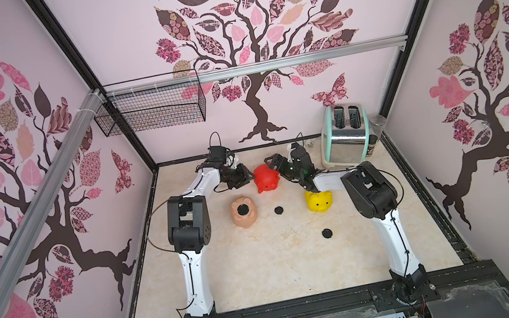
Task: Close piggy banks
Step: Turn over the piggy bank at the center of the board.
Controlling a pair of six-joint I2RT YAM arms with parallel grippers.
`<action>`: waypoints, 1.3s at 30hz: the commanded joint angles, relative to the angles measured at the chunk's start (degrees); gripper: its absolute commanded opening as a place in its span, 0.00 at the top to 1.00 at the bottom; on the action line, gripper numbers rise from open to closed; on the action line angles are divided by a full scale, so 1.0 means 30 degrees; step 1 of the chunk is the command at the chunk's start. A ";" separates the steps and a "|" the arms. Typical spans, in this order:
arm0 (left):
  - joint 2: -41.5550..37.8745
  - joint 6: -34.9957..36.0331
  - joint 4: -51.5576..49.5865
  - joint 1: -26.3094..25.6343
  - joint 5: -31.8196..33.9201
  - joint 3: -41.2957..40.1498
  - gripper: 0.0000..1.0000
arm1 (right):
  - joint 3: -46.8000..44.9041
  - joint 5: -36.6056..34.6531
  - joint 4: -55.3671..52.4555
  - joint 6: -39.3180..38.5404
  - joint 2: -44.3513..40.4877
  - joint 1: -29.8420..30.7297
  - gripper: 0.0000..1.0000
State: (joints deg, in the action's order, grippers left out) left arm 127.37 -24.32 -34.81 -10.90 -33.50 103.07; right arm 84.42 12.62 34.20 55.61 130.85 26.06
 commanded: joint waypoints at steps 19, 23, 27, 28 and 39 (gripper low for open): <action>0.0726 0.0254 0.0030 -0.0029 -0.0348 0.0225 0.60 | 0.1509 -0.0089 0.0672 0.0644 0.0350 0.0577 0.05; 0.0726 0.0254 0.0059 -0.0027 -0.0354 0.0186 0.60 | 0.1508 -0.0030 0.0672 0.0782 0.0203 0.0656 0.05; 0.0726 0.0255 0.0061 -0.0057 -0.0378 0.0164 0.60 | 0.1559 0.0035 0.0701 0.0857 -0.0028 0.0745 0.05; 0.0726 0.0254 0.0087 -0.0059 -0.0378 0.0180 0.60 | 0.1548 0.0051 0.0672 0.0830 -0.0091 0.0775 0.05; 0.0745 0.0195 0.0147 -0.0089 -0.0467 0.0186 0.60 | 0.1742 0.0883 0.0381 0.0798 -0.0549 0.0870 0.05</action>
State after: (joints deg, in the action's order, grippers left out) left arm 128.31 -24.16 -34.85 -10.85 -33.71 103.07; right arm 87.68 12.86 35.11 57.82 131.00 27.49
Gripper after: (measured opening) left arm 0.401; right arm 0.954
